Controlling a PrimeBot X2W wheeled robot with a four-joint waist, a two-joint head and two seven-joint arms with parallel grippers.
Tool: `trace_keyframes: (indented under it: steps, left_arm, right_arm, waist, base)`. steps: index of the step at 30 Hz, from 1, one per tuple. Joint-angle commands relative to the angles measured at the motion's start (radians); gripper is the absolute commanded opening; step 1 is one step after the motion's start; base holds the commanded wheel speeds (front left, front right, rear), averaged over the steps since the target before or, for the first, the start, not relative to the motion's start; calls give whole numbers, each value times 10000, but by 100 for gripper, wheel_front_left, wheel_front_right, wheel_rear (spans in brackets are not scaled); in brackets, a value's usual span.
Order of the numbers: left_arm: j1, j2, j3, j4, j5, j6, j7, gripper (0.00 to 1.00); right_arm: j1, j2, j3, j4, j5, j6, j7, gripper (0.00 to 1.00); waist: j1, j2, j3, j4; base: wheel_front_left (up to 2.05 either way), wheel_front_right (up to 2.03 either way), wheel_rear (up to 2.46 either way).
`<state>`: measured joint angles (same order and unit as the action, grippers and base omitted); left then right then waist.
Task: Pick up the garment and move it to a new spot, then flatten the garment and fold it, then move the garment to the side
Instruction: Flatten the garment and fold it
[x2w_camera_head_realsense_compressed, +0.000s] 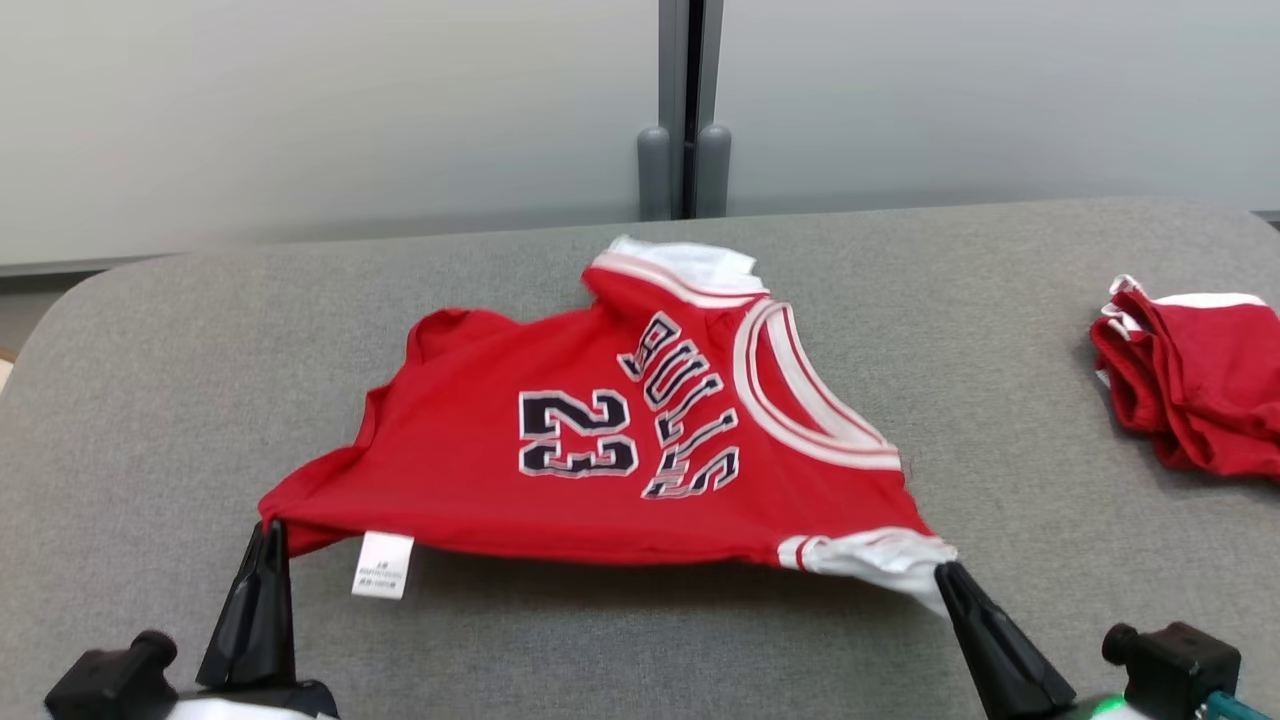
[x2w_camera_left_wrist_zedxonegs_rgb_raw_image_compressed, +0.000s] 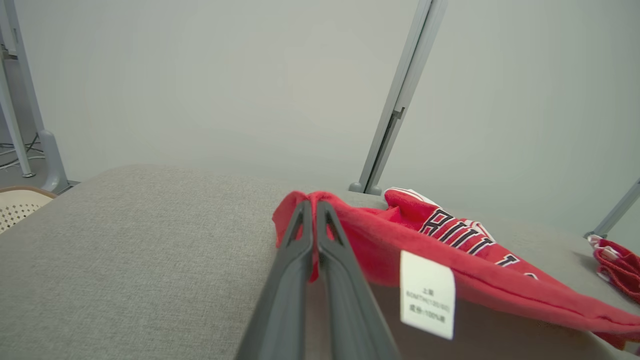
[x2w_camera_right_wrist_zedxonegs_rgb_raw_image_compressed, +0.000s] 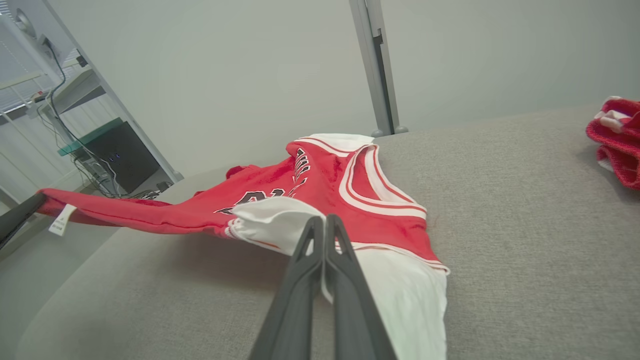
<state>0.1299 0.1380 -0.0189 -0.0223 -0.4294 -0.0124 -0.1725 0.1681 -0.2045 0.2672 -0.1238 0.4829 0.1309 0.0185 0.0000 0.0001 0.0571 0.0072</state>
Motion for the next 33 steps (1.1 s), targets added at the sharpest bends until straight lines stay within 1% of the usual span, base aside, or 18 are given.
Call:
trace_keyframes:
  steps: [1, 2, 3, 8, 11, 15, 19, 23, 25, 26, 28, 29, 30, 31, 33]
  left_arm:
    - [134, 67, 48, -192, 68, 87, 87, 0]
    - [362, 79, 75, -489, 57, 178, 222, 0]
    - [761, 143, 122, -1081, 88, 363, 511, 0]
    - [1477, 212, 119, -2225, 161, 728, 1147, 0]
    - [1673, 201, 70, -2535, 147, 835, 1377, 0]
    - [1640, 176, -48, -2390, 21, 837, 1610, 0]
    - [1347, 185, -166, -1905, -163, 729, 1881, 0]
    - [788, 276, -200, -1129, -471, 549, 2222, 0]
    - [448, 337, -177, -714, -655, 446, 2446, 0]
    - [232, 362, -128, -527, -761, 400, 2516, 0]
    - [-181, 435, -85, -104, -932, 292, 2643, 0]
    - [-385, 491, -70, 73, -928, 250, 2639, 0]
    - [-577, 512, -71, 253, -987, 198, 2629, 0]
    - [-577, 512, -71, 253, -987, 198, 2629, 0]
    - [-969, 502, -70, 573, -1061, 102, 2571, 0]
  right_arm:
    - [184, 51, -65, -161, -50, -4, 156, 0]
    - [422, 96, -167, -417, -129, -4, 385, 0]
    - [872, 195, -313, -899, -144, -4, 866, 0]
    - [1620, 382, -549, -1817, -281, -4, 1979, 0]
    - [1757, 414, -687, -2091, -340, -4, 2364, 0]
    - [1580, 370, -717, -2049, -324, -4, 2649, 0]
    - [1052, 176, -526, -1673, -240, -4, 2773, 0]
    - [48, -249, -202, -965, -145, -4, 2643, 0]
    - [-649, -423, 107, -474, 44, -3, 2541, 0]
    - [-1062, -652, 287, -203, 6, -4, 2494, 0]
    - [-1875, -799, 708, 341, 275, -3, 2334, 0]
    - [-2287, -978, 947, 634, 284, -4, 2285, 0]
    - [-2658, -1059, 1144, 908, 426, -4, 2176, 0]
    - [-2658, -1059, 1144, 908, 426, -4, 2176, 0]
    - [-3364, -1285, 1584, 1471, 545, -3, 1963, 0]
  waist:
    - [0, -1, -172, -87]
    - [0, -1, -219, -121]
    - [0, -1, -321, -174]
    - [0, -1, -415, -250]
    - [0, -1, -425, -254]
    - [0, -1, -314, -221]
    - [0, -1, -7, -167]
    - [0, -1, 483, -103]
    - [0, -1, 761, -88]
    - [0, -1, 907, -80]
    - [0, -1, 1200, -42]
    - [0, -1, 1332, -20]
    - [0, -1, 1450, 26]
    - [0, -1, 1450, 26]
    - [0, -1, 1665, 138]
  base:
    - [0, 0, 0]
    - [0, 0, 0]
    - [0, 0, 0]
    - [0, 0, 0]
    - [0, 0, 0]
    - [0, 0, 0]
    - [0, 0, 0]
    - [0, 0, 0]
    - [0, 0, 0]
    - [0, 0, 0]
    - [0, 0, 0]
    - [0, 0, 0]
    - [0, 0, 0]
    - [0, 0, 0]
    - [0, 0, 0]
